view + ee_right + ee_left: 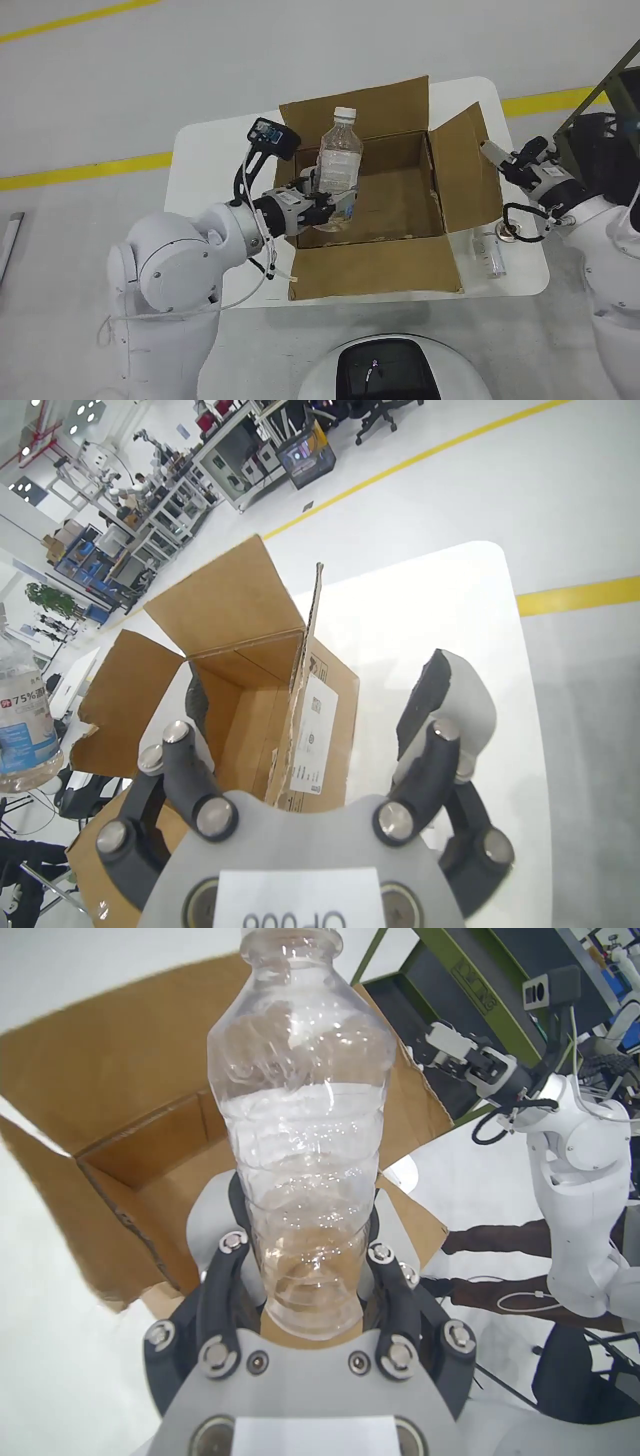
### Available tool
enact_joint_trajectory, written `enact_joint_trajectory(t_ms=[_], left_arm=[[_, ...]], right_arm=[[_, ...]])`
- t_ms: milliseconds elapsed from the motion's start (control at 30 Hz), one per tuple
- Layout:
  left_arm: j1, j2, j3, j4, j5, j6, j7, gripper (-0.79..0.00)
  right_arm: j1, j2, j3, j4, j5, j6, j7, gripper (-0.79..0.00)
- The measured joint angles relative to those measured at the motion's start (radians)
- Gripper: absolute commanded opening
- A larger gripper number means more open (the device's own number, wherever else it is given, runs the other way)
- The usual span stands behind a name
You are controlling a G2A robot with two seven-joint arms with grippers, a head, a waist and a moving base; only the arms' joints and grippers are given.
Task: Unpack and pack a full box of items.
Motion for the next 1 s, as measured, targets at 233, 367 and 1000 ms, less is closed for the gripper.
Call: enact_joint_trajectory(t_ms=[233,367,1000], left_arm=[[-0.013,-0.004,0.098,0.092,-0.034,0.069,-0.026,-0.785],[-0.009,-0.002,0.125,0.156,0.014,0.099,-0.012,-0.785],[0.0,-0.004,0.088,0.308,-0.112,0.266,0.094,-0.785]], right_arm=[[-0.007,0.002,-0.04,0.01,-0.041,0.019,-0.007,-0.785],[-0.02,0.003,-0.048,-0.002,-0.049,0.027,-0.013,-0.785],[-0.044,0.01,-0.05,-0.019,-0.041,0.041,-0.012,-0.785]])
